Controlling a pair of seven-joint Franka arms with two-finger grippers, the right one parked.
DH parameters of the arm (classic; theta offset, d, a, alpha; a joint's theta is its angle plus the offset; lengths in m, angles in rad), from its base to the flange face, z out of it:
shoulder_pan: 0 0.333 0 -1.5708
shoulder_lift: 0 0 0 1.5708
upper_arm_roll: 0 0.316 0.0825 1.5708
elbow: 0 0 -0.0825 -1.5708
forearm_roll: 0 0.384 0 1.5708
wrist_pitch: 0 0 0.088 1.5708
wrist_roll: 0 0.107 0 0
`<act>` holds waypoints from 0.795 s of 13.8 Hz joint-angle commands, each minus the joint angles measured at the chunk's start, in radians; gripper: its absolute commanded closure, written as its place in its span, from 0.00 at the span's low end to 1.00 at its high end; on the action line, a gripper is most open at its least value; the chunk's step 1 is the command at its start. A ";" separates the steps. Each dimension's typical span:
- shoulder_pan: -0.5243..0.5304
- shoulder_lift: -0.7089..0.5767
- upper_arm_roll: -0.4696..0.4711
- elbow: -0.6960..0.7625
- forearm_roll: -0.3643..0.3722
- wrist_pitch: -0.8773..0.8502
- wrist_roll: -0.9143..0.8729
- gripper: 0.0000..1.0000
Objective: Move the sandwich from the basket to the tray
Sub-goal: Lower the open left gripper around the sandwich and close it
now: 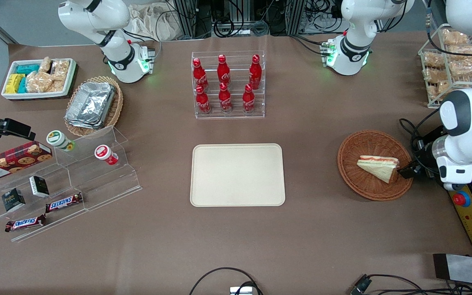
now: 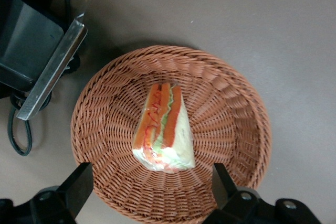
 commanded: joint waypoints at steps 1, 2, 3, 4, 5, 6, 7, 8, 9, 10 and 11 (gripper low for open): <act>0.004 -0.006 -0.009 -0.089 -0.019 0.108 -0.016 0.00; 0.004 -0.005 -0.009 -0.115 -0.025 0.147 -0.030 0.00; 0.004 -0.002 -0.009 -0.129 -0.029 0.166 -0.039 0.00; 0.004 0.007 -0.009 -0.145 -0.029 0.178 -0.038 0.00; 0.004 0.014 -0.007 -0.159 -0.027 0.204 -0.038 0.00; 0.006 0.018 -0.007 -0.172 -0.029 0.224 -0.038 0.00; 0.006 0.020 -0.009 -0.185 -0.029 0.232 -0.036 0.00; 0.006 0.023 -0.007 -0.186 -0.027 0.233 -0.036 0.00; 0.006 0.029 -0.007 -0.185 -0.029 0.235 -0.036 0.00; 0.006 0.043 -0.007 -0.182 -0.029 0.244 -0.038 0.00; 0.006 0.055 -0.007 -0.183 -0.029 0.265 -0.039 0.00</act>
